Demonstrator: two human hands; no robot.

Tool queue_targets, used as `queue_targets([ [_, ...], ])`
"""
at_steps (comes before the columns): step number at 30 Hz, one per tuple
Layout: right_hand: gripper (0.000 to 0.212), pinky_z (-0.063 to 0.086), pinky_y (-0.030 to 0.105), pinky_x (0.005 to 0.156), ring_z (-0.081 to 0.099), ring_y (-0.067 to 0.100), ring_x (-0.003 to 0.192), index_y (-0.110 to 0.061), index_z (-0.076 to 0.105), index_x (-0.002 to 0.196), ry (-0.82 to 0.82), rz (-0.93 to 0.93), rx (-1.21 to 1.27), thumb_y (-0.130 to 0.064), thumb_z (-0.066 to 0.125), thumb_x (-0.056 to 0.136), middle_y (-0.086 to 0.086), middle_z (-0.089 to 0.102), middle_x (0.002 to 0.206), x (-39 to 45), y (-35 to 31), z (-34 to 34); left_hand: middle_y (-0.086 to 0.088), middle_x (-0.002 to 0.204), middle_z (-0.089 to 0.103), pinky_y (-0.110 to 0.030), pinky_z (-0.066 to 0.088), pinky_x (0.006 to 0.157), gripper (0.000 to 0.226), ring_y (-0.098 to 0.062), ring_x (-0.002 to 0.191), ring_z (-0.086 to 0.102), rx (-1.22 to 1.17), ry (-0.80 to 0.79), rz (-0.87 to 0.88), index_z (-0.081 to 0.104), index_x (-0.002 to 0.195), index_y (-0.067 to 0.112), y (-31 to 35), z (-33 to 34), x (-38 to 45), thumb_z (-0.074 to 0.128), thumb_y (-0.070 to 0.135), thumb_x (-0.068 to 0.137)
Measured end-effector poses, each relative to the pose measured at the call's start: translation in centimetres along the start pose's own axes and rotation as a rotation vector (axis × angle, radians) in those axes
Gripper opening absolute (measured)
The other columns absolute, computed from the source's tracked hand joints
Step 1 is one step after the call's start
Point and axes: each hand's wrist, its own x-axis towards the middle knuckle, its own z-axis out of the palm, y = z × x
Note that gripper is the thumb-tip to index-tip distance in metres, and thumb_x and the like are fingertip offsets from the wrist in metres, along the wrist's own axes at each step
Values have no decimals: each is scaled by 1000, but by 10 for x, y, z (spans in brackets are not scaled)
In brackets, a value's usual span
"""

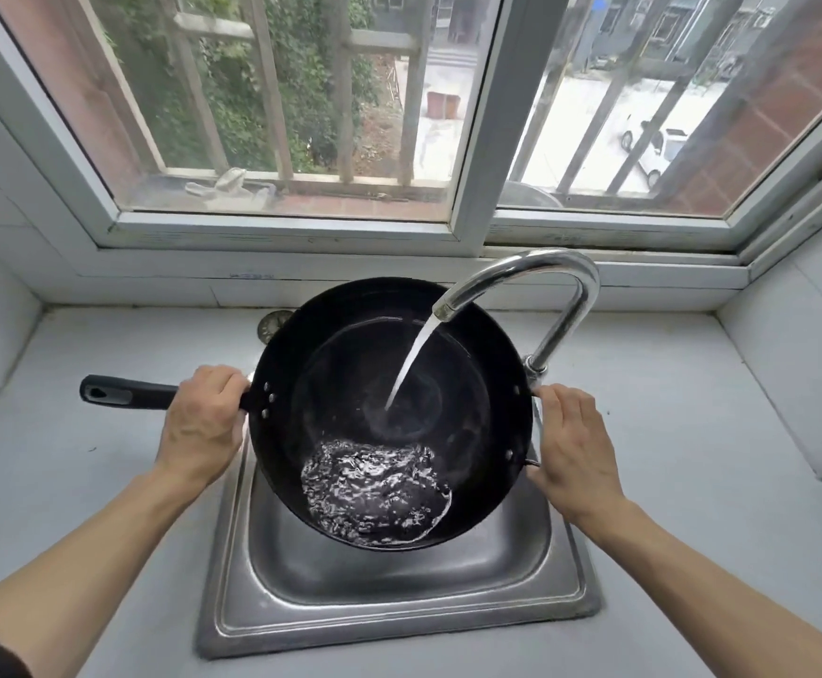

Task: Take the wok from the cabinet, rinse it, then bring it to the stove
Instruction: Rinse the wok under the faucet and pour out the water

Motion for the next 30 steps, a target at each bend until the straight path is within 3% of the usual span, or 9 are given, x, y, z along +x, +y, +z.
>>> queue_targets([
  [4,99,45,37,98,46,29,106,-7,45,124,25,-42,69,-22,95,40,9,48,117,14,-21,9,-10,88,58,-43,42,67,28,-32,82,47,40,9,-15,58,85,6,-23,-18,-7,64,-12,66],
  [9,96,38,33,98,46,28,102,-8,43,124,50,-129,134,-16,90,41,6,44,116,30,-44,22,-10,87,58,-44,42,68,26,-33,83,49,107,30,-40,60,87,6,-47,-46,-18,67,-10,67],
  [15,89,43,36,97,45,27,101,-7,45,118,53,-165,155,-21,89,42,8,48,112,44,-68,36,-11,87,59,-47,43,66,24,-36,82,50,181,28,-32,60,86,6,-66,-78,-23,66,-9,68],
  [18,87,44,37,97,47,27,100,-8,45,117,43,-186,152,-26,89,43,7,48,110,49,-77,43,-11,87,58,-46,43,66,14,-35,82,49,221,30,-13,60,86,6,-69,-92,-27,54,2,75],
  [23,86,42,33,96,49,26,98,-7,47,117,38,-212,185,-21,86,42,7,52,108,57,-88,51,-10,86,58,-43,41,66,19,-34,82,48,270,44,-17,60,84,7,-69,-106,-37,45,7,72],
  [26,88,42,34,101,50,27,105,-5,49,121,27,-230,213,-19,88,43,8,54,113,63,-92,54,-11,85,58,-42,38,66,16,-35,80,48,298,44,-53,60,83,6,-66,-111,-41,52,0,70],
  [30,92,41,33,103,48,26,109,-5,47,128,5,-243,254,-22,91,48,9,53,118,74,-93,58,-11,81,57,-40,36,63,28,-32,75,45,309,20,-111,59,79,6,-59,-117,-43,66,-13,60],
])
